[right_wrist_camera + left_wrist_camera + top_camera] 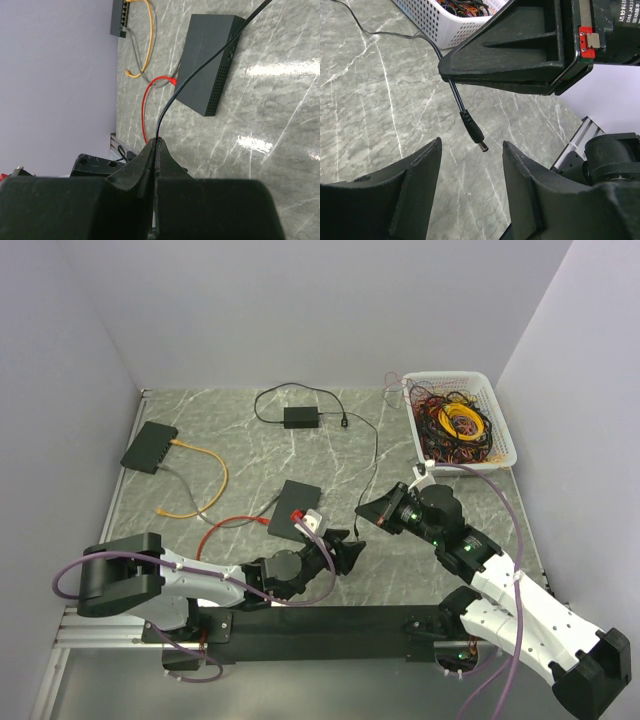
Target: Insert the plug into the switch port
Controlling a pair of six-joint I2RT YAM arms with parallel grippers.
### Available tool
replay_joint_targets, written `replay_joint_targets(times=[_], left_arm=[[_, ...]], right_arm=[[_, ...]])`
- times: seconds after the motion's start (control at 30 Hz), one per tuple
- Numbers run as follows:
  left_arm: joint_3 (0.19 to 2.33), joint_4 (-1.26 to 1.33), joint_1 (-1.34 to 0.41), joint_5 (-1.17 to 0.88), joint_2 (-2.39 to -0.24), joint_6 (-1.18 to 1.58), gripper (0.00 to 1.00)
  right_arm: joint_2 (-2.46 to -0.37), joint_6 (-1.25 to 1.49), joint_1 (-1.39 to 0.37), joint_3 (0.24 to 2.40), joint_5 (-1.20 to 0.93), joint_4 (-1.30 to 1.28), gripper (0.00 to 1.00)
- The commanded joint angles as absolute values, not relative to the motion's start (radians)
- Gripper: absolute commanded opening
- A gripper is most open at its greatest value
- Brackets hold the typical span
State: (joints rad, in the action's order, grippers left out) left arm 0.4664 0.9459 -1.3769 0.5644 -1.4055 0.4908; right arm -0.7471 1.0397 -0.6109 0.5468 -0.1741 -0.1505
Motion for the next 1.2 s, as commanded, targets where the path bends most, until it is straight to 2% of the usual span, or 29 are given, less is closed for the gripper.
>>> replay_joint_targets(times=[0.0, 0.13, 0.17, 0.27, 0.43, 0.5, 0.57, 0.63, 0.67, 0.7, 0.73, 0.83, 0.97, 1.17], left_arm=[[0.503, 0.991, -1.379, 0.548, -1.400, 0.486, 0.57], [0.509, 0.980, -1.378, 0.567, -1.410, 0.492, 0.44], [0.509, 0.980, -1.379, 0.575, -1.411, 0.494, 0.36], [0.511, 0.976, -1.379, 0.594, -1.408, 0.495, 0.24], [0.511, 0.936, -1.379, 0.644, -1.371, 0.486, 0.19], [0.502, 0.922, -1.378, 0.652, -1.339, 0.476, 0.13], [0.499, 0.868, -1.379, 0.658, -1.307, 0.471, 0.08], [0.502, 0.765, -1.373, 0.617, -1.252, 0.453, 0.08], [0.509, 0.718, -1.370, 0.600, -1.235, 0.445, 0.07], [0.528, 0.659, -1.368, 0.588, -1.200, 0.434, 0.07], [0.534, 0.568, -1.367, 0.574, -1.183, 0.427, 0.07], [0.549, 0.430, -1.362, 0.532, -1.115, 0.411, 0.08], [0.542, 0.240, -1.350, 0.454, -1.054, 0.397, 0.08], [0.535, 0.153, -1.344, 0.204, -1.049, 0.382, 0.06]], right_arm=[[-0.735, 1.046, -0.618, 0.546, -0.184, -0.124, 0.00], [-0.732, 1.046, -0.617, 0.548, -0.186, -0.124, 0.00], [-0.730, 1.045, -0.617, 0.549, -0.186, -0.127, 0.00], [-0.726, 1.042, -0.617, 0.548, -0.186, -0.135, 0.00], [-0.715, 1.045, -0.617, 0.531, -0.189, -0.133, 0.00], [-0.710, 1.042, -0.618, 0.526, -0.186, -0.138, 0.00], [-0.706, 1.028, -0.617, 0.522, -0.181, -0.149, 0.00], [-0.696, 0.985, -0.615, 0.515, -0.181, -0.159, 0.00], [-0.693, 0.957, -0.618, 0.518, -0.186, -0.169, 0.08], [-0.693, 0.925, -0.618, 0.529, -0.192, -0.182, 0.22], [-0.695, 0.861, -0.618, 0.541, -0.189, -0.237, 0.44], [-0.698, 0.752, -0.618, 0.613, -0.163, -0.374, 0.59], [-0.646, 0.674, -0.620, 0.685, -0.195, -0.448, 0.63], [-0.620, 0.568, -0.618, 0.788, -0.383, -0.492, 0.62]])
